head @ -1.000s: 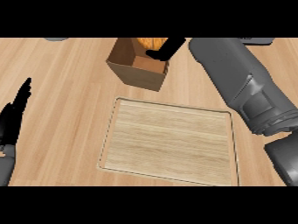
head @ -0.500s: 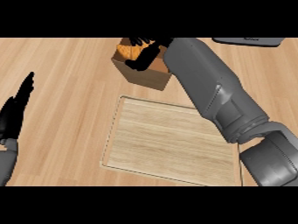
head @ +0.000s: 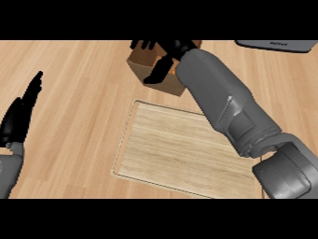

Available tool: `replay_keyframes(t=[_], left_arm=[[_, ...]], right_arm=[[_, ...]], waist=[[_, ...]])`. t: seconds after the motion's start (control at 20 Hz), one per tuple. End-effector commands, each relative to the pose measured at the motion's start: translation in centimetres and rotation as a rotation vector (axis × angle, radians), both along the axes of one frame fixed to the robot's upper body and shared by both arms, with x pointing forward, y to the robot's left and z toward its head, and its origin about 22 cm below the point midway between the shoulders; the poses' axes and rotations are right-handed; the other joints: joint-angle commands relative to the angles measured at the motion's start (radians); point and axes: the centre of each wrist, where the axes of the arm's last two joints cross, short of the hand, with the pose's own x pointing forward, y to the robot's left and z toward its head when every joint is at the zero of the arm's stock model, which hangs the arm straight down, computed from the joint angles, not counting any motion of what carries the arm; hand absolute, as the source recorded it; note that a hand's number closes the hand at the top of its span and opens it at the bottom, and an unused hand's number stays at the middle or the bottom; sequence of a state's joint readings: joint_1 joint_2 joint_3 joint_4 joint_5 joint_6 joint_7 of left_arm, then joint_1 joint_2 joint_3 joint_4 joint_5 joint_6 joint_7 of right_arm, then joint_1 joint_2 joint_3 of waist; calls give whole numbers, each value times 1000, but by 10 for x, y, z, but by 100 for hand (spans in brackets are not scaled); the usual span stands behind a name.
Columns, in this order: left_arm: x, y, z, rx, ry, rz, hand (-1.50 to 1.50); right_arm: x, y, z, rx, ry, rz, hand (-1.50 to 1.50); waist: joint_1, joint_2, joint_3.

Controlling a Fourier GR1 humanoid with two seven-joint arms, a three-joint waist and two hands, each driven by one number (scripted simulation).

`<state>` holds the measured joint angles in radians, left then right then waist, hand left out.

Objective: Pick the croissant from the tray and place it in the cardboard box

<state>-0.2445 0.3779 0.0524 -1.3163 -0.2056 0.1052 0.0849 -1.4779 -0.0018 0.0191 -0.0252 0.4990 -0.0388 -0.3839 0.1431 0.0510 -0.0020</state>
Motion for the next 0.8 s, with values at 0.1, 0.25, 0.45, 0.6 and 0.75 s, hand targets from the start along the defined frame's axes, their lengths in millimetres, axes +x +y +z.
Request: replay_keyframes(t=[0.1, 0.25, 0.45, 0.6, 0.75], left_arm=[[-4, 1, -3, 1, -7, -15, 0], [3, -15, -6, -10, -11, -7, 0], [-1, -3, -7, 9, 4, 6, 0], [-3, 3, -6, 4, -9, 17, 0], [-10, 9, -12, 6, 16, 42, 0]], right_arm=[[-2, -5, -12, 66, 10, 5, -150], [0, -1, 0, 192, -37, 16, -150], [0, -5, -3, 347, -49, -11, -150], [5, -14, 8, 481, -29, -57, -150], [10, -40, 1, 532, -1, -49, -150]], waist=[[19, 4, 1], [2, 4, 2], [-13, 2, 2], [-20, 2, 2], [-31, -4, 2]])
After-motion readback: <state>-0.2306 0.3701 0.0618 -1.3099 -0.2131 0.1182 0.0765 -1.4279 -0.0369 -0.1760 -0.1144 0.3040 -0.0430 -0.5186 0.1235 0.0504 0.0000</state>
